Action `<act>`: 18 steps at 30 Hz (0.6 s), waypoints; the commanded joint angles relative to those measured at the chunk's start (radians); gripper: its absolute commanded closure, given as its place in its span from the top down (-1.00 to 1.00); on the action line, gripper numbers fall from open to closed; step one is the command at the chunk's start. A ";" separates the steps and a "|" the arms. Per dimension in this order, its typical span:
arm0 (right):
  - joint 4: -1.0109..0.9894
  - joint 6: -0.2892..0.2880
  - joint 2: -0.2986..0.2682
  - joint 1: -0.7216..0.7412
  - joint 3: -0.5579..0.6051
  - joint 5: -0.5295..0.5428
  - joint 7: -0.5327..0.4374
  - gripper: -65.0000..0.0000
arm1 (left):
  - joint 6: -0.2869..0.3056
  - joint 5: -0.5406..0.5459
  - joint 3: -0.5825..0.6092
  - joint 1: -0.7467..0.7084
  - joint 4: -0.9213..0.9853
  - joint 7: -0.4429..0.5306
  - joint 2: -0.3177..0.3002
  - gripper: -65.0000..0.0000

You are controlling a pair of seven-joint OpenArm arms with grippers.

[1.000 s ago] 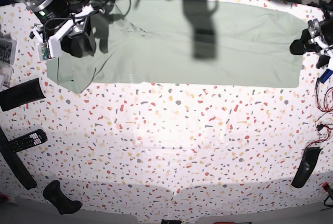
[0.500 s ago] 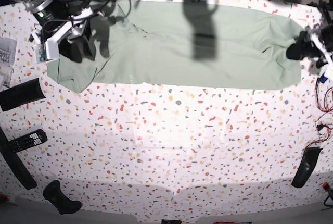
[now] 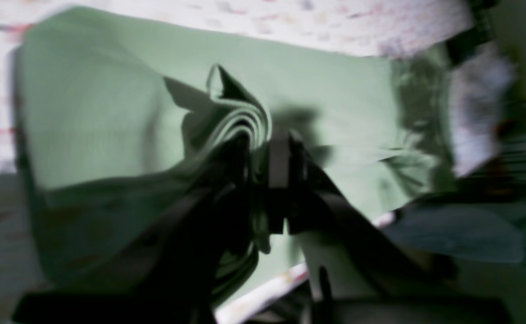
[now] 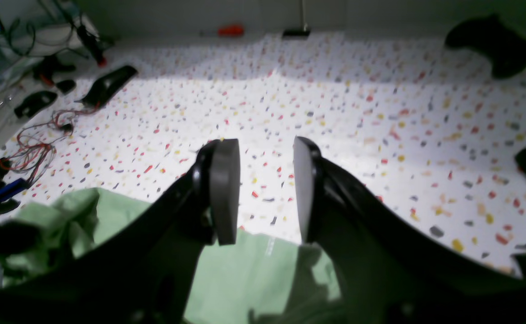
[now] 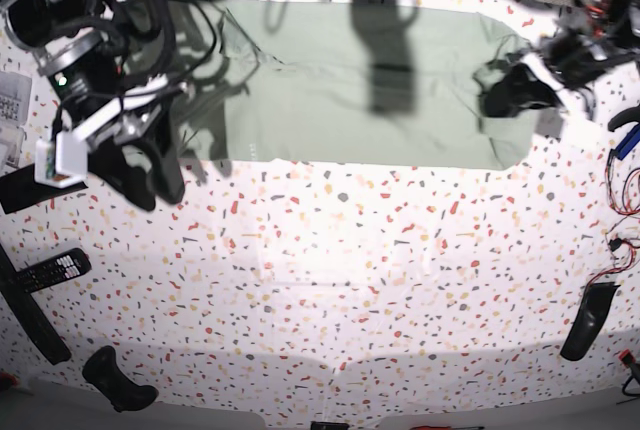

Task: Fold the T-shirt properly
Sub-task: 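Release the shirt and swing the left gripper over the shirt center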

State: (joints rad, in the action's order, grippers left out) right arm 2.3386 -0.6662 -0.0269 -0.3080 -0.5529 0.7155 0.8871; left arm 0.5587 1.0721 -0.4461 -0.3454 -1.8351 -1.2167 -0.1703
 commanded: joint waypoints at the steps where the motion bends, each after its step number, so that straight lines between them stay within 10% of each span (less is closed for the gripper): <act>1: 0.018 -0.004 -0.003 0.013 -0.003 0.022 -0.024 -0.39 | 0.009 0.028 -0.003 0.001 -0.018 0.005 0.024 -1.00; 8: 0.018 -0.005 -0.003 0.031 -0.003 0.029 -0.008 -0.39 | 0.010 0.026 0.096 0.002 -0.018 -0.026 0.219 -1.00; 18: 0.018 -0.005 -0.003 0.031 -0.003 0.028 0.023 -0.39 | 0.010 -0.103 0.325 0.002 -0.018 0.015 0.240 -1.00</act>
State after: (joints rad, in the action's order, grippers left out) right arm 2.3383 -0.6662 -0.0250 -0.2829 -0.5537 0.7189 0.9371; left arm 0.5579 0.9379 -0.1215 -0.3462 -1.8347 -1.2121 0.0669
